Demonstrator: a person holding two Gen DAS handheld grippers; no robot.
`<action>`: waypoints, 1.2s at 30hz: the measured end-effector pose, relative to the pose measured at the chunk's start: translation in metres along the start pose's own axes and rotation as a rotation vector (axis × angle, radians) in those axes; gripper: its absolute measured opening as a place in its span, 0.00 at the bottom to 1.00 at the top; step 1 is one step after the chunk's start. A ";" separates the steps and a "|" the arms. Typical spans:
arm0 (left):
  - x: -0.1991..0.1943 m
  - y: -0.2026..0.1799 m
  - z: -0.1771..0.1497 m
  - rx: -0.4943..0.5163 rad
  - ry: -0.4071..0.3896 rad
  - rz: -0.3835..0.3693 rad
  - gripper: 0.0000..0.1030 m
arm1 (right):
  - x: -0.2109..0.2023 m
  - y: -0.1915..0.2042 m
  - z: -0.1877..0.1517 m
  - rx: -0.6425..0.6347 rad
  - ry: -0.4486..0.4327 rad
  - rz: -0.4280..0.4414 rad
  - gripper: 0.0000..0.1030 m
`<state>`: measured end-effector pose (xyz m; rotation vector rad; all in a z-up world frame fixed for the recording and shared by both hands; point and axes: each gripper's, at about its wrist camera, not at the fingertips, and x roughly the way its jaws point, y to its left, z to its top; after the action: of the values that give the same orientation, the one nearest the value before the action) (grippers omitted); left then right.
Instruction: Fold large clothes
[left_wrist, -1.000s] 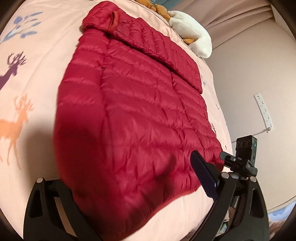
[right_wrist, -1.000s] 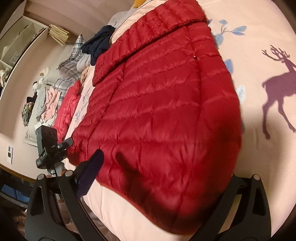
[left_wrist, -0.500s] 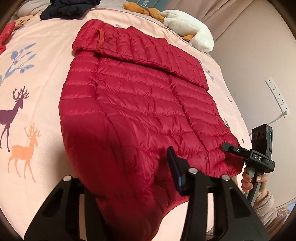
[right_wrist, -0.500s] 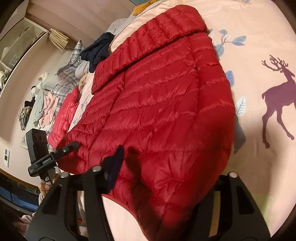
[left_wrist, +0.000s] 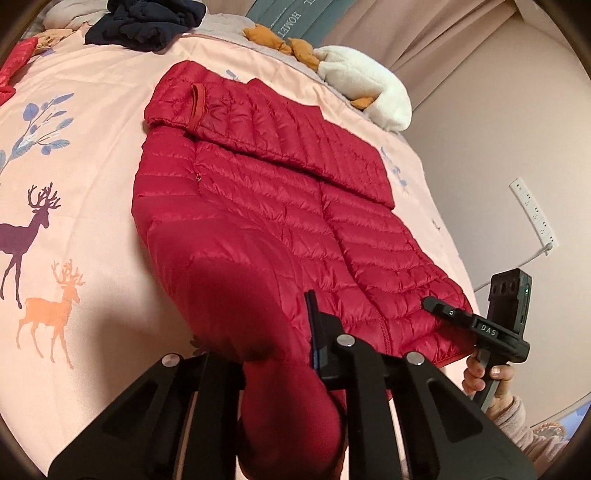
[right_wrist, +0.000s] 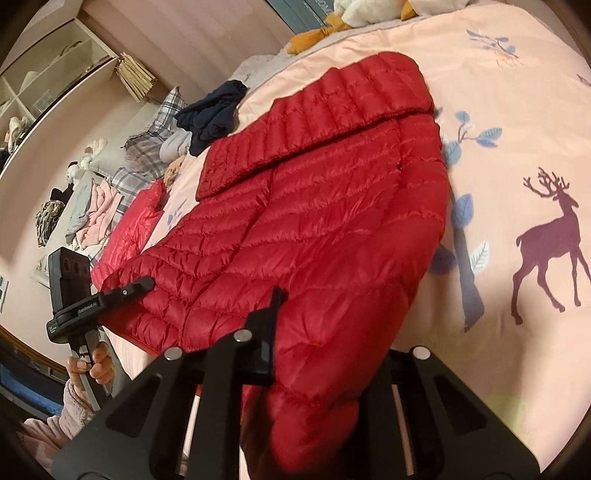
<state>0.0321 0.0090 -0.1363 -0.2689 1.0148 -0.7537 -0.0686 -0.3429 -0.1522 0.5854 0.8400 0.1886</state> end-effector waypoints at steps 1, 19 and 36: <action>-0.001 -0.001 0.000 0.005 -0.006 0.002 0.13 | -0.002 0.001 0.001 -0.003 -0.008 0.008 0.14; -0.022 -0.039 0.008 0.141 -0.059 0.080 0.13 | -0.037 0.030 0.018 -0.097 -0.102 0.090 0.13; -0.053 -0.063 0.025 0.208 -0.112 0.085 0.13 | -0.075 0.053 0.040 -0.178 -0.170 0.168 0.13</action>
<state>0.0088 -0.0036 -0.0541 -0.0862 0.8300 -0.7523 -0.0847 -0.3441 -0.0529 0.4964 0.6027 0.3580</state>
